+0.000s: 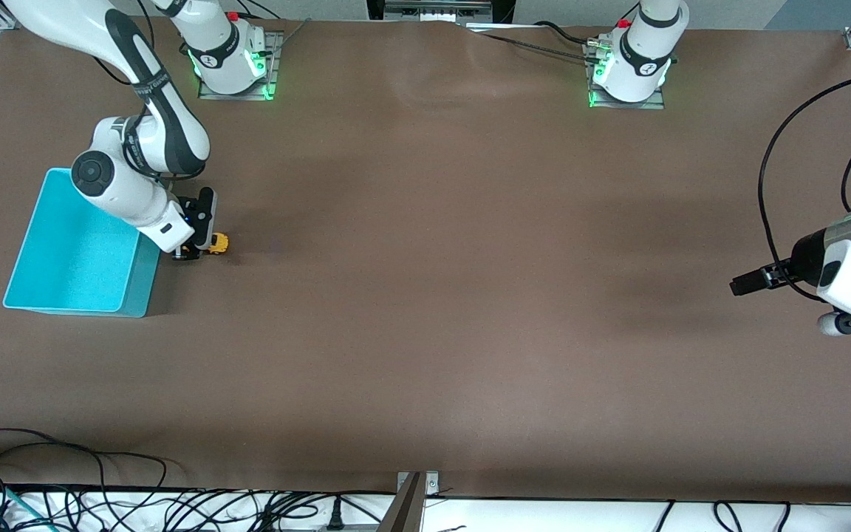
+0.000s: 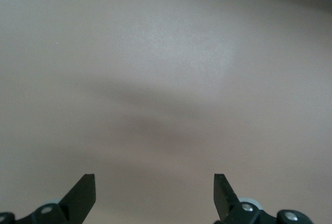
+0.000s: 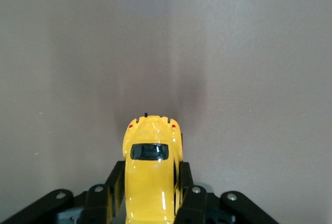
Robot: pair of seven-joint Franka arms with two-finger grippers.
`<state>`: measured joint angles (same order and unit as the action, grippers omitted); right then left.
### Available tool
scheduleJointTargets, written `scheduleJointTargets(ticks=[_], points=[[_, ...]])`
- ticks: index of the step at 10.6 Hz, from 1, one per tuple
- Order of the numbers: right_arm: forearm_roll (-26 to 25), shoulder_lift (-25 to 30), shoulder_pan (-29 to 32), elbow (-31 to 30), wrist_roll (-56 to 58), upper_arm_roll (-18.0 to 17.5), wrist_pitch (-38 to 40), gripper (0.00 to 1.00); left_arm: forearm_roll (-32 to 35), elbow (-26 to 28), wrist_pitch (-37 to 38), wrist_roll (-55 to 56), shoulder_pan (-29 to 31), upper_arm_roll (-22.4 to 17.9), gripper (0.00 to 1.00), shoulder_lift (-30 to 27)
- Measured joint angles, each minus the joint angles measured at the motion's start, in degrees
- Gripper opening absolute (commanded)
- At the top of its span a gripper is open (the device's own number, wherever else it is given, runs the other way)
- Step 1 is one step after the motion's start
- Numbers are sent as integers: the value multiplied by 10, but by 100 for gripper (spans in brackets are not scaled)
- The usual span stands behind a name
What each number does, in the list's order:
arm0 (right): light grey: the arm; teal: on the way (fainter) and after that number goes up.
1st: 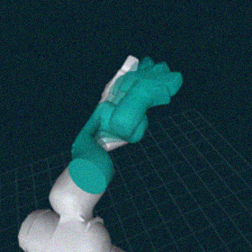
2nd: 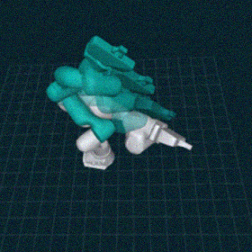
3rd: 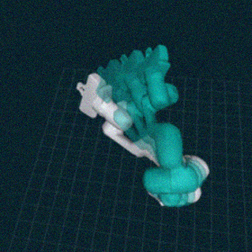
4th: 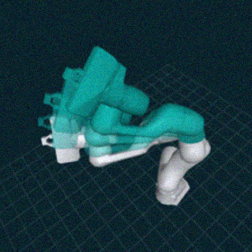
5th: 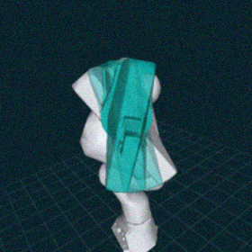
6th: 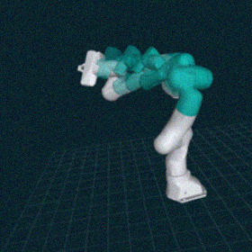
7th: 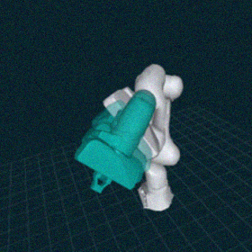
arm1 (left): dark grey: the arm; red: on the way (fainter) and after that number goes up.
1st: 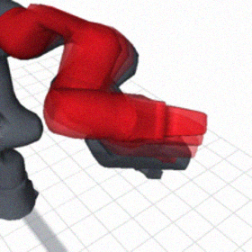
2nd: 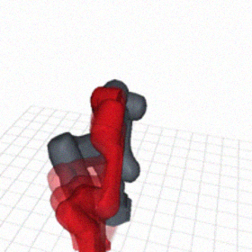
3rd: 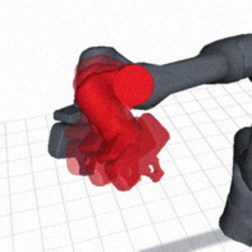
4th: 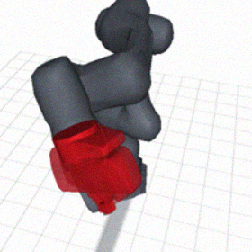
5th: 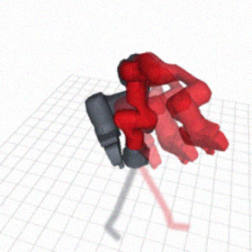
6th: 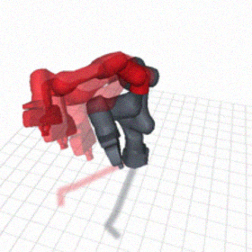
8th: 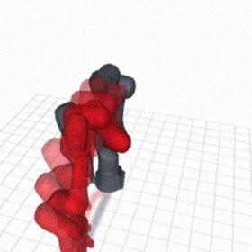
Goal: Wind up and store yellow beetle car
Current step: 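Carry the car with the right gripper into the cyan bin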
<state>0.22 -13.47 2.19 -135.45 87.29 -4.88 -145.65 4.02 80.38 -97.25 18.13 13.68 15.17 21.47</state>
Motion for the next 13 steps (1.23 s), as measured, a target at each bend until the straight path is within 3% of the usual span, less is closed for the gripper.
scheduleJointTargets(ticks=[4, 8, 10, 13], points=[[20, 94, 0, 17, 21, -4, 154, 0, 0, 0, 0, 0, 0, 0, 100, 0], [48, 137, 50, 105, 143, -2, 338, 0, 0, 0, 0, 0, 0, 0, 100, 0], [37, 134, 108, 112, 241, 1, 346, 0, 0, 0, 0, 0, 0, 0, 100, 0], [-47, 91, 180, 113, 329, 2, 298, 0, 0, -1, 0, 0, 0, 0, 100, 0]])
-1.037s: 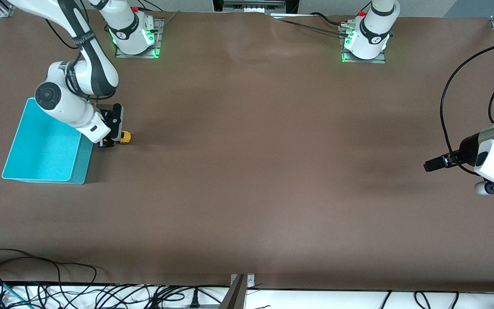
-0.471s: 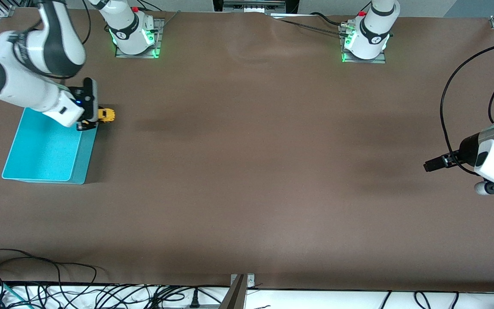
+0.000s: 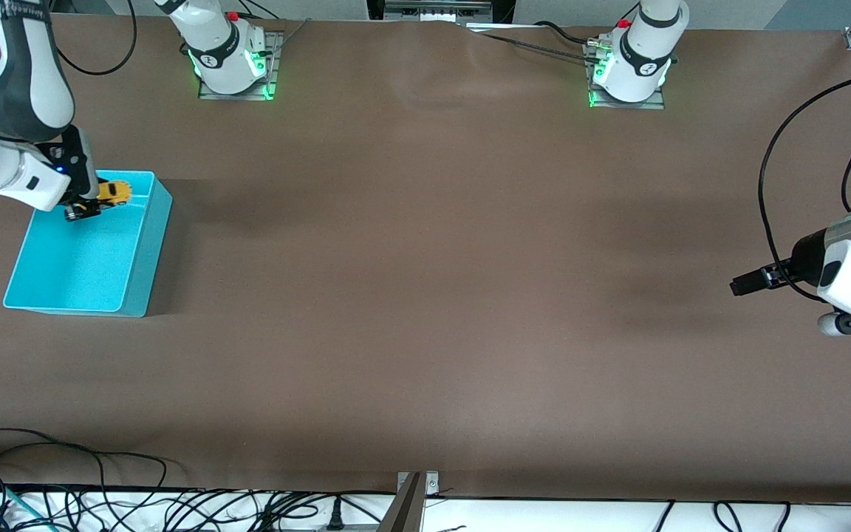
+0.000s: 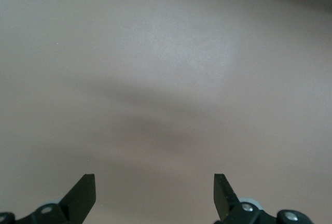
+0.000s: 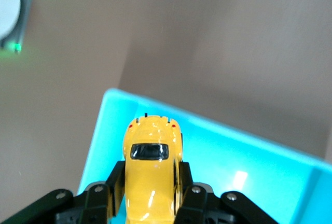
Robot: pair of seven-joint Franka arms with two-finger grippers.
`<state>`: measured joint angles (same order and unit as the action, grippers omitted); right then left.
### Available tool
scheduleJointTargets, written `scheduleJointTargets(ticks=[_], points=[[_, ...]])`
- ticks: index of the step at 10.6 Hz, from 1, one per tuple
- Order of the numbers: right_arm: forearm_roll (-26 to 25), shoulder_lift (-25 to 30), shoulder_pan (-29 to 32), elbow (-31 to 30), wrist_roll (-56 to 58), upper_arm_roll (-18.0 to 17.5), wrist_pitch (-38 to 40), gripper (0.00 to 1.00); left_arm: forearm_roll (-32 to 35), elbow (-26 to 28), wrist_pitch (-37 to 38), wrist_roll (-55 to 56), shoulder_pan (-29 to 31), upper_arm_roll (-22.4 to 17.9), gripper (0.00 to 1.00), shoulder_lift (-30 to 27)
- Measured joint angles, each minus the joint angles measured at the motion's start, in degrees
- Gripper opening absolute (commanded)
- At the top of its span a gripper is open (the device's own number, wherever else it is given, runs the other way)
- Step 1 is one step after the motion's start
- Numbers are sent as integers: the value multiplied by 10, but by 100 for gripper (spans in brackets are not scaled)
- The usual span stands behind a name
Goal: Wind up and store yellow beetle car
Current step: 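Carry the car with the right gripper into the cyan bin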
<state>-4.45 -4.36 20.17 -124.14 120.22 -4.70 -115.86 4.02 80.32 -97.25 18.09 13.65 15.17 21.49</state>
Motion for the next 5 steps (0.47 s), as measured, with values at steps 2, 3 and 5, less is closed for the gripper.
scheduleJointTargets(ticks=[2, 3, 5], points=[[-6, -55, 42, 8, 89, 0, -61, 0, 0, 0, 0, 0, 0, 0, 100, 0], [-7, -78, 54, 15, 129, 0, -75, 0, 0, 0, 0, 0, 0, 0, 100, 0], [-7, -107, 70, 22, 194, -1, -95, 0, 0, 0, 0, 0, 0, 0, 100, 0]])
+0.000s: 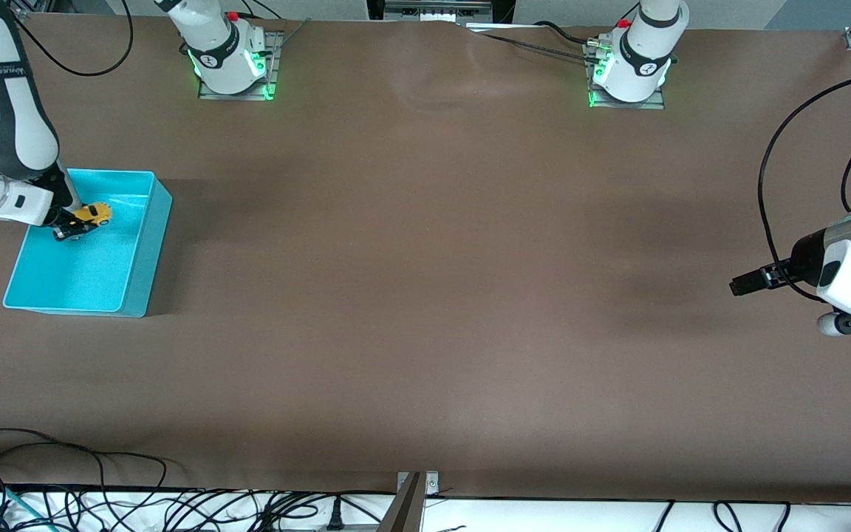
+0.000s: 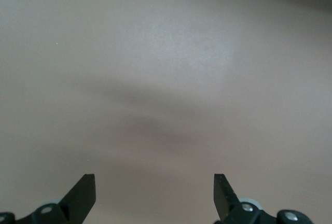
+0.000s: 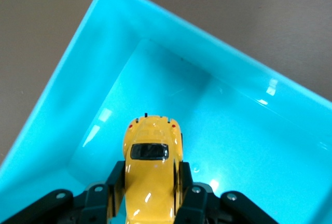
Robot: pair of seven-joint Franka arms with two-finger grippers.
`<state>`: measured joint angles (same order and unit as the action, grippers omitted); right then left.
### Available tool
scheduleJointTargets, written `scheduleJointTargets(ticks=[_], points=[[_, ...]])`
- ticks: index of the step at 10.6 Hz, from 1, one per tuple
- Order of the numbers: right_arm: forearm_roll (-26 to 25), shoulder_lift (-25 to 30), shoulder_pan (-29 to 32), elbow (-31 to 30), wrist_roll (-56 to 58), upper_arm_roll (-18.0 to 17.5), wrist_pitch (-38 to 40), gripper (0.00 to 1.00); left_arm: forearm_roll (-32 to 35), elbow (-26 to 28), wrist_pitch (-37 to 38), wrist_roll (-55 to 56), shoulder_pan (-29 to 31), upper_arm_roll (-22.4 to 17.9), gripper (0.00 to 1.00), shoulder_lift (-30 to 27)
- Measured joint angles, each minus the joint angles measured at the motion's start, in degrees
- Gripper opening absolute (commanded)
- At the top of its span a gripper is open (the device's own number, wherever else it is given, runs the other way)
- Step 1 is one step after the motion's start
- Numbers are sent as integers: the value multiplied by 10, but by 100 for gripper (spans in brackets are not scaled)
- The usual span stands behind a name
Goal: Wind up and store yellow beetle car
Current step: 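Carry the car with the right gripper into the cyan bin, then open the right gripper to drop the car in the bin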
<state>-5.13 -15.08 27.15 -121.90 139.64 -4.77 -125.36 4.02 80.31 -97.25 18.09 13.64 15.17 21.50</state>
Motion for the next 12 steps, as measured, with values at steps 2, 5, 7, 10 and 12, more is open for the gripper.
scheduleJointTargets(ticks=[2, 5, 7, 10, 12], points=[[0, -28, 24, -1, 50, -2, -13, 0, 0, 0, 0, 0, 0, 0, 100, 1], [0, -62, 37, -3, 74, -3, -38, 0, 0, 0, 0, 0, 0, 0, 100, 2], [0, -77, 40, -3, 74, -3, -54, 49, 0, 0, 0, 0, 0, 0, 100, 3], [0, -83, 43, -3, 75, -4, -58, 100, 0, 0, 0, 0, 0, 0, 100, 3], [0, -83, 45, -2, 73, -5, -58, 100, 0, 0, 0, -1, 0, 0, 100, 5]])
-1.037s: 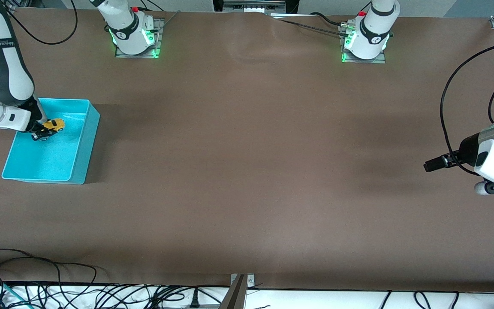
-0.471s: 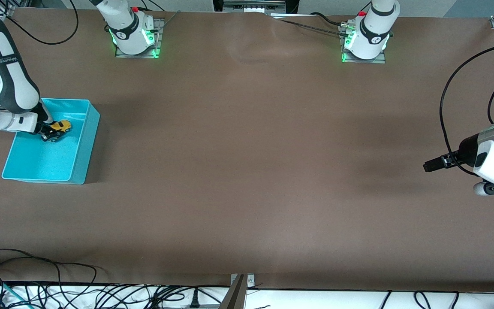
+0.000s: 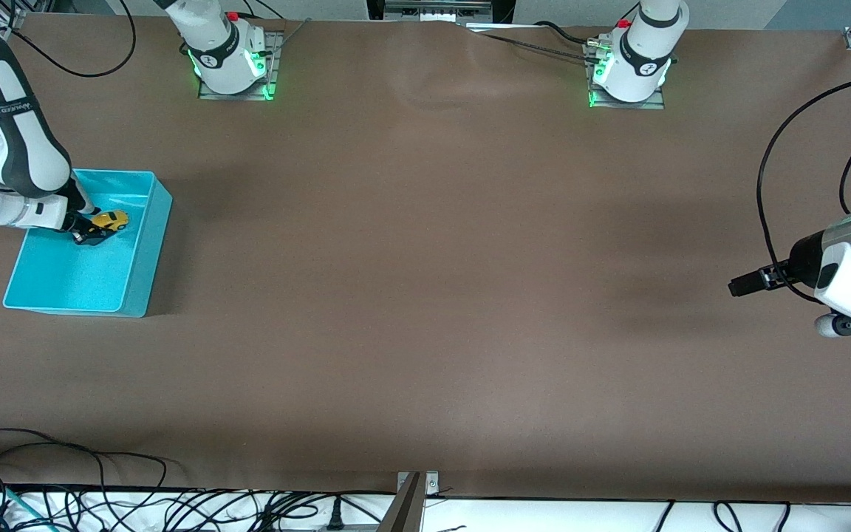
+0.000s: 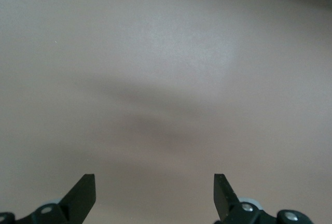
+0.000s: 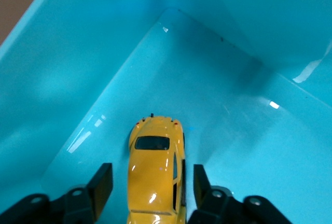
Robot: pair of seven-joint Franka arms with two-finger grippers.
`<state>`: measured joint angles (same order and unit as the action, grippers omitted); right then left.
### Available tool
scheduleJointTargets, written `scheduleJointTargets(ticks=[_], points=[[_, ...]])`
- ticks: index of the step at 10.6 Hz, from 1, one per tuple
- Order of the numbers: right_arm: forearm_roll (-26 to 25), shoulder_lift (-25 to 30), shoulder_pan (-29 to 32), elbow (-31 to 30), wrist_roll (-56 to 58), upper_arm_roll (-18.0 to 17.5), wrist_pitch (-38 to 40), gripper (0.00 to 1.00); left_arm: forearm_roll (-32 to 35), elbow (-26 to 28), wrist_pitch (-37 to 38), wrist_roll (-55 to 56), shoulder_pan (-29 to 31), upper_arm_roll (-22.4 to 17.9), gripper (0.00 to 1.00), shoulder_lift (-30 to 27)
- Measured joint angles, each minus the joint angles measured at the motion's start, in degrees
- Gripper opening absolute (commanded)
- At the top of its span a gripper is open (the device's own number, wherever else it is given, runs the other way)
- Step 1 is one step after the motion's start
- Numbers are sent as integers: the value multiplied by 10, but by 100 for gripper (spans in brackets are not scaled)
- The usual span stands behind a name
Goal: Wind up and store yellow beetle car
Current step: 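Open the right gripper to drop the car in the bin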
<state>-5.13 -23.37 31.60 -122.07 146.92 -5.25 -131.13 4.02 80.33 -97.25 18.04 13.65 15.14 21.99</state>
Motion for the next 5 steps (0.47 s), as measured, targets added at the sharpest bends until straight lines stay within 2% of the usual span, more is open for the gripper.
scheduleJointTargets(ticks=[2, 5], points=[[4, 0, 3, 13, -20, -19, 17, 100, 1, 0, 0, -1, 0, 0, 100, 1], [5, 37, 2, 56, -92, -41, 117, 100, 5, 0, 0, -3, 0, 0, 100, 1]])
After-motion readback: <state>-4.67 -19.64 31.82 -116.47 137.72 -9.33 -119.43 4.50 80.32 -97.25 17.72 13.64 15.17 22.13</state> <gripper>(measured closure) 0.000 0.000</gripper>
